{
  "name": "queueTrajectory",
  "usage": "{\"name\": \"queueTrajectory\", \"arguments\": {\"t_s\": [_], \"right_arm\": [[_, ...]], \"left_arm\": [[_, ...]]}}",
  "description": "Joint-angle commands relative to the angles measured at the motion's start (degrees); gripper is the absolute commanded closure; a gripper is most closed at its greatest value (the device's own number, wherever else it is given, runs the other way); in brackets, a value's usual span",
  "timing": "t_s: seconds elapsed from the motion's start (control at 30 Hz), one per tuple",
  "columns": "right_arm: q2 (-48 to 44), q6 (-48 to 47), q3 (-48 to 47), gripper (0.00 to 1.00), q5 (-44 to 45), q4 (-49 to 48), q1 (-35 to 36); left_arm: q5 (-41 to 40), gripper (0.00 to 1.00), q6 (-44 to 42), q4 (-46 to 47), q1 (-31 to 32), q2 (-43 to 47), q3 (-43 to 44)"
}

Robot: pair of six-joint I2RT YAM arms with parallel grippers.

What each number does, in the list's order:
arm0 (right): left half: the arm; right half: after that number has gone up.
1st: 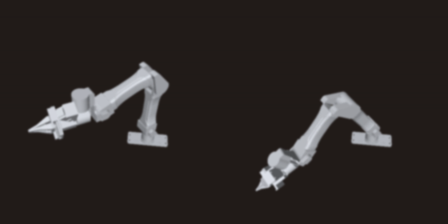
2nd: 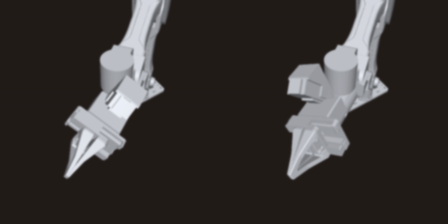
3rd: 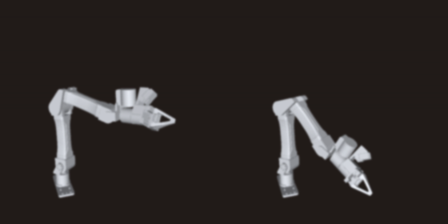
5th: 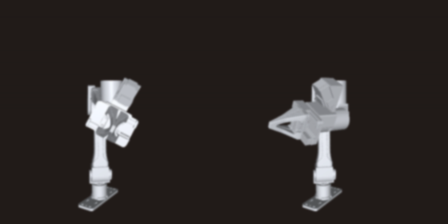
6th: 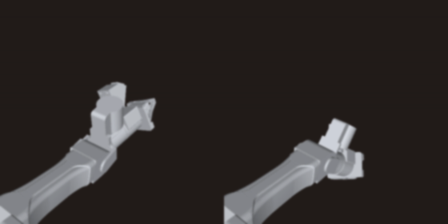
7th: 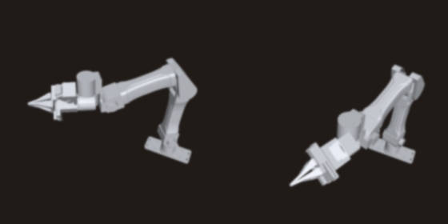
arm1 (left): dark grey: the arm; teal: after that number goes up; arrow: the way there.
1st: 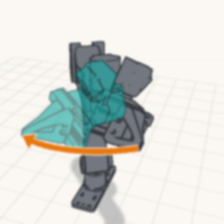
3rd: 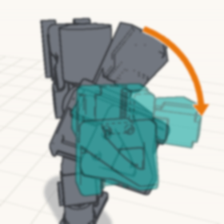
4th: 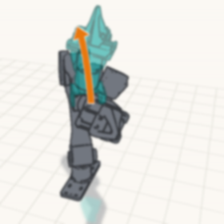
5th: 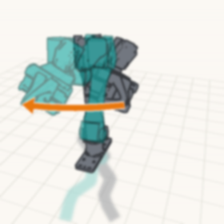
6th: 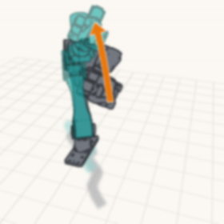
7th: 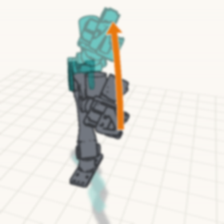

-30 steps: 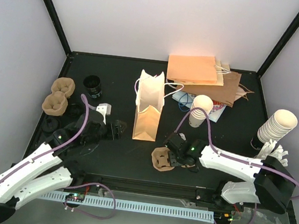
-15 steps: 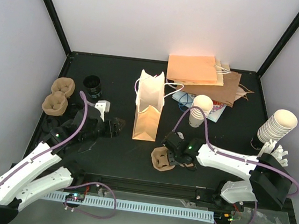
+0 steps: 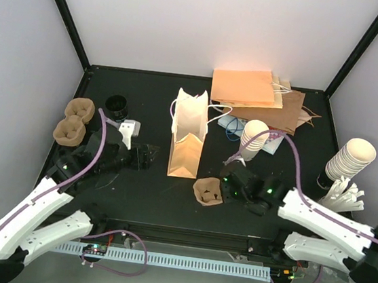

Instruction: Pack the takeout coffee

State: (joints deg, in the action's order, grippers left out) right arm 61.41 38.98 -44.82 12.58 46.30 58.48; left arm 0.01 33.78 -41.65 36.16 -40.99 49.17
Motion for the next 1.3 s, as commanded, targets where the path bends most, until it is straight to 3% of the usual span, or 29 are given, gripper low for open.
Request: {"name": "queueTrajectory", "arguments": {"t_s": [0.0,0.33,0.43,0.5,0.7,0.77,0.8,0.97,1.13,1.27], "right_arm": [[-5.9,-3.1,-5.9,0.55,6.2,6.4,0.1],[-13.7,-9.1,-16.2,0.52,11.2,11.0,0.1],[-12.0,-9.4,-15.5,0.43,7.3,11.9,0.1],[-10.4,-9.9,-13.5,0.36,3.8,10.9,0.0],[-6.6,-8.0,-6.4,0.22,-0.7,5.0,0.1],[-5.3,-3.3,-5.7,0.04,3.4,6.1,0.1],[-4.6,-1.5,-5.8,0.0,5.6,6.6,0.1],[-2.8,-2.6,-4.4,0.0,4.6,4.1,0.1],[-2.9,-4.0,-2.7,0.0,-2.9,0.5,0.1],[-1.1,-4.7,-0.7,0.08,-4.0,-1.6,0.1]], "left_arm": [[2.0,0.17,-2.3,0.1,-0.3,-3.4,5.4],[0.8,0.13,-3.4,-0.9,-0.1,-16.5,19.0],[0.7,0.09,-3.1,-0.6,-0.1,-18.5,20.9],[0.9,0.02,-2.5,0.6,-0.1,-19.1,21.1],[0.2,0.01,-1.7,2.2,-0.1,-22.0,22.0],[-1.0,0.01,-1.5,1.6,-1.0,-23.7,22.6],[-0.4,0.01,-0.8,1.6,-2.1,-24.4,22.7],[8.0,0.01,-1.5,6.6,-6.5,-26.7,21.6],[4.3,0.01,0.0,1.7,-6.4,-30.4,25.7],[3.1,0.07,-0.5,-1.5,-6.3,-33.9,28.8]]}}
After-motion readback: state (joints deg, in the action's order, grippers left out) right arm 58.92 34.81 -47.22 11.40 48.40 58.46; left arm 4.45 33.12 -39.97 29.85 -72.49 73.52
